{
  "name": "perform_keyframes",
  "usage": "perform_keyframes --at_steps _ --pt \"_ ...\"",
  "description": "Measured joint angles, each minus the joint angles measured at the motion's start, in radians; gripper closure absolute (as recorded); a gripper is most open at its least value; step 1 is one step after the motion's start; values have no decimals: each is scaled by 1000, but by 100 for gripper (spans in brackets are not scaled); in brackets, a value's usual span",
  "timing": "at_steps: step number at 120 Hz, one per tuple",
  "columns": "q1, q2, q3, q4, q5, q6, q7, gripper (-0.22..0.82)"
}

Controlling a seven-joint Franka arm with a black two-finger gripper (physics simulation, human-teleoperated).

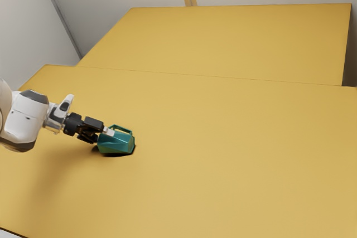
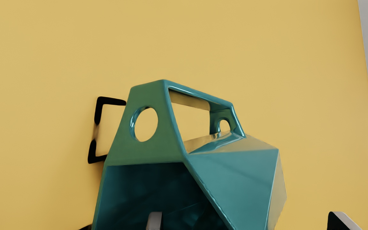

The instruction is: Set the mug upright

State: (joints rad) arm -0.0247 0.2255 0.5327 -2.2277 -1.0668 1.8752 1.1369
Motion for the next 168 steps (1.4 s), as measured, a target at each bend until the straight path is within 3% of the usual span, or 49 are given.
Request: perform_keyframes --at_steps 54,89,112,124,149,168 --pt "0 1 -10 0 -19 -9 15 55" --pt "-12 -51 -21 1 -33 -21 22 73" --pt "-18 -175 -65 4 -9 -17 12 76" --pt "2 -221 -127 46 70 14 -10 77" --pt "60 -235 -283 162 498 130 -109 78" --pt "29 -230 -327 178 775 199 -211 79"
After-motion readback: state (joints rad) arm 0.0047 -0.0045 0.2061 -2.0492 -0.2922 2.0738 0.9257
